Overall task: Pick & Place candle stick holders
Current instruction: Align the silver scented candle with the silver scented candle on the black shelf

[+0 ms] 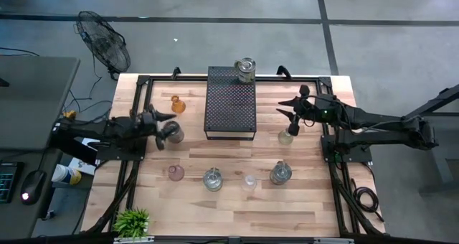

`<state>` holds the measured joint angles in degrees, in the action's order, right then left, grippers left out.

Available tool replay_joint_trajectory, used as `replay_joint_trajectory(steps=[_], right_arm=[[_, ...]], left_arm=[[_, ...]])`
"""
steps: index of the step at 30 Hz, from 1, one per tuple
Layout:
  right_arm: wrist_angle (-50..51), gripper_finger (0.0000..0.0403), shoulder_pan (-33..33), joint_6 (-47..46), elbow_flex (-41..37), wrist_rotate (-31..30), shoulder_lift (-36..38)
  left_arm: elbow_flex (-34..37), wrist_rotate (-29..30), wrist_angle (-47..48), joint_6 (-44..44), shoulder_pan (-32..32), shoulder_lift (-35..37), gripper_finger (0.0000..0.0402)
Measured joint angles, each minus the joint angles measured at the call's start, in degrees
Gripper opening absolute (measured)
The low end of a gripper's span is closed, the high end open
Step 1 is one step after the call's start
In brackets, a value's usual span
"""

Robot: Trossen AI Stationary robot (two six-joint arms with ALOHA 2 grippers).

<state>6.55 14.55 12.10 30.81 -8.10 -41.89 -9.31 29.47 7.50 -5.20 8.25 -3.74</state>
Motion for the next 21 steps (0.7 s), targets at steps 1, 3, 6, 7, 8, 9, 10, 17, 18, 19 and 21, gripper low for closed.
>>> replay_joint_trajectory(steps=[1, 3, 6, 7, 8, 9, 10, 17, 18, 19, 21], right_arm=[[0.0, 0.0108, 0.0, 0.0, 0.0, 0.4, 0.0], [0.0, 0.0108, 0.0, 0.0, 0.0, 1.1, 0.0], [0.0, 0.0108, 0.0, 0.0, 0.0, 1.4, 0.0], [0.0, 0.0108, 0.0, 0.0, 0.0, 1.4, 0.0], [0.1, 0.0108, 0.0, 0.3, 0.0, 1.4, 0.0], [0.2, 0.0108, 0.0, 0.6, 0.0, 1.4, 0.0], [0.3, 0.0108, 0.0, 0.8, 0.0, 1.4, 0.0], [0.4, 0.0108, 0.0, 1.1, 0.0, 1.4, 0.0], [0.4, 0.0108, 0.0, 1.3, 0.0, 1.4, 0.0], [0.4, 0.0108, 0.0, 1.5, 0.0, 1.4, 0.0], [0.4, 0.0108, 0.0, 1.5, 0.0, 1.4, 0.0]], left_arm=[[-1.5, 1.0, 1.6, -0.9, 0.0, -0.7, 0.0222], [-4.0, 1.5, 4.4, -2.3, 0.0, -2.6, 0.0222], [-7.5, 1.6, 6.3, -2.6, 0.0, -5.2, 0.0222], [-8.4, 1.6, 6.5, -2.7, 0.0, -6.1, 0.0222], [-9.1, 1.7, 6.8, -2.8, 0.0, -7.2, 0.0222], [-9.8, 1.9, 7.5, -3.0, 0.0, -8.2, 0.0222], [-10.5, 2.4, 8.9, -3.6, 0.0, -9.2, 0.0222], [-18.7, 8.0, 25.3, -17.2, 0.0, -17.8, 0.0222], [-20.2, 7.9, 28.3, -20.9, 0.0, -19.0, 0.0222], [-21.7, 7.7, 31.6, -24.9, 0.0, -20.3, 0.0222], [-24.4, 7.4, 37.7, -33.1, 0.0, -22.7, 0.0222]])
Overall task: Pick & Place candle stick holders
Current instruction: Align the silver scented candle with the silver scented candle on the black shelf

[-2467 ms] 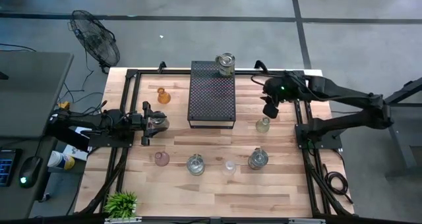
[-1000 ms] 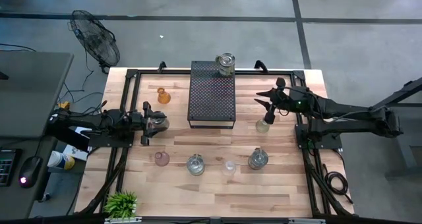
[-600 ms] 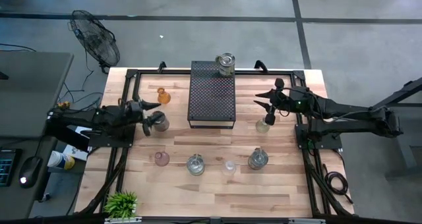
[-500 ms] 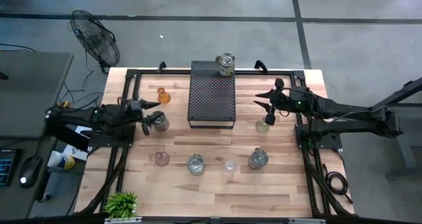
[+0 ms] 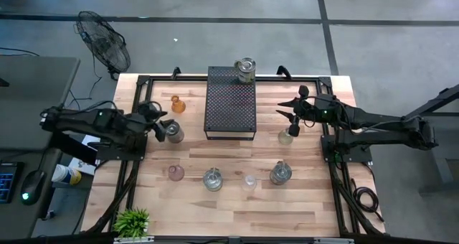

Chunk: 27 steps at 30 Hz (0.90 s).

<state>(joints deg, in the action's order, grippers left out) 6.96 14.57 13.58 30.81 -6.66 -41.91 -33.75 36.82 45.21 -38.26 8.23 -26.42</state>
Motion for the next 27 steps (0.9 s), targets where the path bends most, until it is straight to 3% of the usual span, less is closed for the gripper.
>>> replay_joint_trajectory(steps=[9, 13, 16, 27], right_arm=[[0.0, 0.0108, 0.0, 0.4, 0.0, 0.0, 0.0], [0.0, 0.0108, 0.0, 0.7, 0.0, 0.0, 0.0], [0.0, 0.0108, 0.0, 1.0, 0.0, 0.0, 0.0], [0.9, 0.0108, 0.0, 2.3, 0.0, 1.2, 0.0]], left_arm=[[-7.2, -3.8, 19.4, -20.5, -1.5, -10.2, 0.0222], [-8.5, -10.1, 24.4, -29.4, -6.3, -13.1, 0.0222], [-8.5, -13.8, 25.3, -30.0, -10.9, -15.2, 0.0222], [-8.6, -28.5, 23.3, -20.0, -27.1, -22.9, 0.0222]])
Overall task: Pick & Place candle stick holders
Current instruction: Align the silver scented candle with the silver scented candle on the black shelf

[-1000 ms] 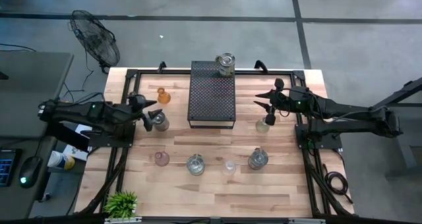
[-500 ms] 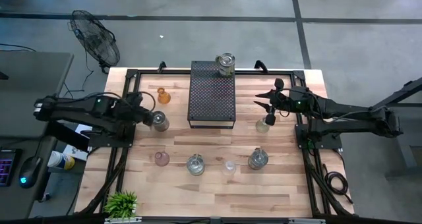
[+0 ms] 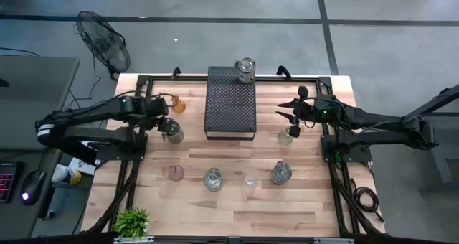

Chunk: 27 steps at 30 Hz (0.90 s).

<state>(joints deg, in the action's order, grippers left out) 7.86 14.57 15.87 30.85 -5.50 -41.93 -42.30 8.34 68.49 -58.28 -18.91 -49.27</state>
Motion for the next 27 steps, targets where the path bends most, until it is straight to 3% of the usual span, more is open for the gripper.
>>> replay_joint_trajectory(steps=[8, 20, 27], right_arm=[[0.0, 0.0108, 0.0, 1.4, 0.0, 0.1, 0.0], [0.1, 0.0108, 0.0, 2.7, 0.0, 0.1, 0.0], [0.1, 0.0108, 0.0, 2.7, 0.0, 0.1, 0.0]], left_arm=[[0.0, -4.6, -3.9, 5.9, -6.4, -6.6, 0.0222], [-0.3, -10.1, -4.3, 8.6, -7.9, -11.4, 0.0221], [-0.2, -11.3, -3.7, 8.8, -7.8, -11.4, 0.0181]])
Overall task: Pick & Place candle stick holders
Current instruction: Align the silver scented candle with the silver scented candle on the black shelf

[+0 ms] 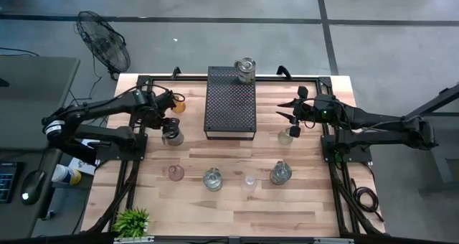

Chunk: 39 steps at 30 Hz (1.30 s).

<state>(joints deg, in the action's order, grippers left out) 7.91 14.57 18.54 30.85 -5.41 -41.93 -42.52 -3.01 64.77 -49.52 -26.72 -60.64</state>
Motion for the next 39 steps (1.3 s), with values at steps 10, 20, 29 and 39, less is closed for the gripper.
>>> replay_joint_trajectory(steps=[10, 20, 29, 39], right_arm=[[0.0, 0.0108, 0.0, -0.1, 0.0, 0.0, 0.0], [0.0, 0.0108, 0.0, -0.2, 0.0, 0.0, 0.0], [0.4, 0.0108, 0.0, -0.2, 0.0, 0.0, 0.0], [0.9, 0.0108, 0.0, -0.2, 0.0, 0.0, 0.0]], left_arm=[[0.1, 0.1, 0.4, 1.3, 0.1, 0.0, 0.0101], [0.1, 0.6, 2.4, 3.2, 0.1, 0.0, 0.0027], [0.2, 1.1, 2.9, 8.9, 0.1, 0.0, 0.0002], [-1.5, 1.3, 3.3, 17.2, 0.1, -0.2, 0.0001]])
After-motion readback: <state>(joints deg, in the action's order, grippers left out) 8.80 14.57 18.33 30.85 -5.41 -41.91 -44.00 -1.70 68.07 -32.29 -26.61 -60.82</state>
